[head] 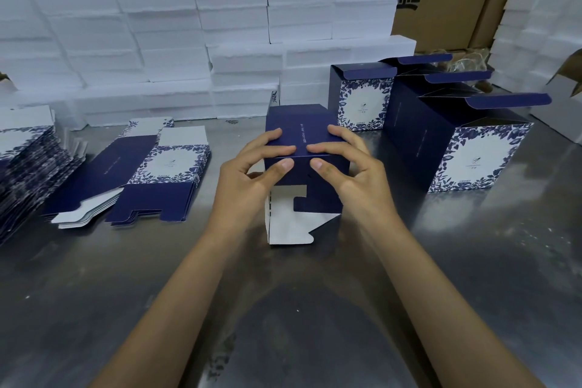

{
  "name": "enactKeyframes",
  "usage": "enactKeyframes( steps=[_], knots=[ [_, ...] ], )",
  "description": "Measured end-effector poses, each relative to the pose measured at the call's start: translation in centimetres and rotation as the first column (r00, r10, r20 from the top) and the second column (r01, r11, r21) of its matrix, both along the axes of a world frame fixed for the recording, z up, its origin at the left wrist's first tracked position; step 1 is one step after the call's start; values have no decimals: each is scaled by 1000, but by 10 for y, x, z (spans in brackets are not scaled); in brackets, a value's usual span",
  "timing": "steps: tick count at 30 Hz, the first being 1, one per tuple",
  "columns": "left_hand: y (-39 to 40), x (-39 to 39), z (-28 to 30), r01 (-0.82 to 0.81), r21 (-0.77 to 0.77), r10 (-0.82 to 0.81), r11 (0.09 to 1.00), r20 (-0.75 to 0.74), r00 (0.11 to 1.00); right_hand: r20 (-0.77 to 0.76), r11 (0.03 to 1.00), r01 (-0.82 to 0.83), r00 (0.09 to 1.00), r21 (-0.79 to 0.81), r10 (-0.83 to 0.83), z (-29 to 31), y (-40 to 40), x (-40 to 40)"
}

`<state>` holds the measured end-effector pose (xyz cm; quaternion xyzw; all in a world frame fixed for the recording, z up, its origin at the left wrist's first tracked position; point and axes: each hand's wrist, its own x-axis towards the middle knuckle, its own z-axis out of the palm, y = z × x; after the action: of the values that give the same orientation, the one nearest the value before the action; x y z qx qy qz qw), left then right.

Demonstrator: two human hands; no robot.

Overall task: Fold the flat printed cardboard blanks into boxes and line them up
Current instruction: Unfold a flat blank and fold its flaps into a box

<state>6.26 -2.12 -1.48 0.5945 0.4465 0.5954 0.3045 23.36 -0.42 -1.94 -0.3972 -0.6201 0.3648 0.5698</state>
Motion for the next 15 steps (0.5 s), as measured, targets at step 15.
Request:
enactKeyframes(
  steps=[15],
  knots=[
    [-4,0,2,-31,-48,33,998,45,998,-103,995,-69,993,-75,61,1,3,10]
  ],
)
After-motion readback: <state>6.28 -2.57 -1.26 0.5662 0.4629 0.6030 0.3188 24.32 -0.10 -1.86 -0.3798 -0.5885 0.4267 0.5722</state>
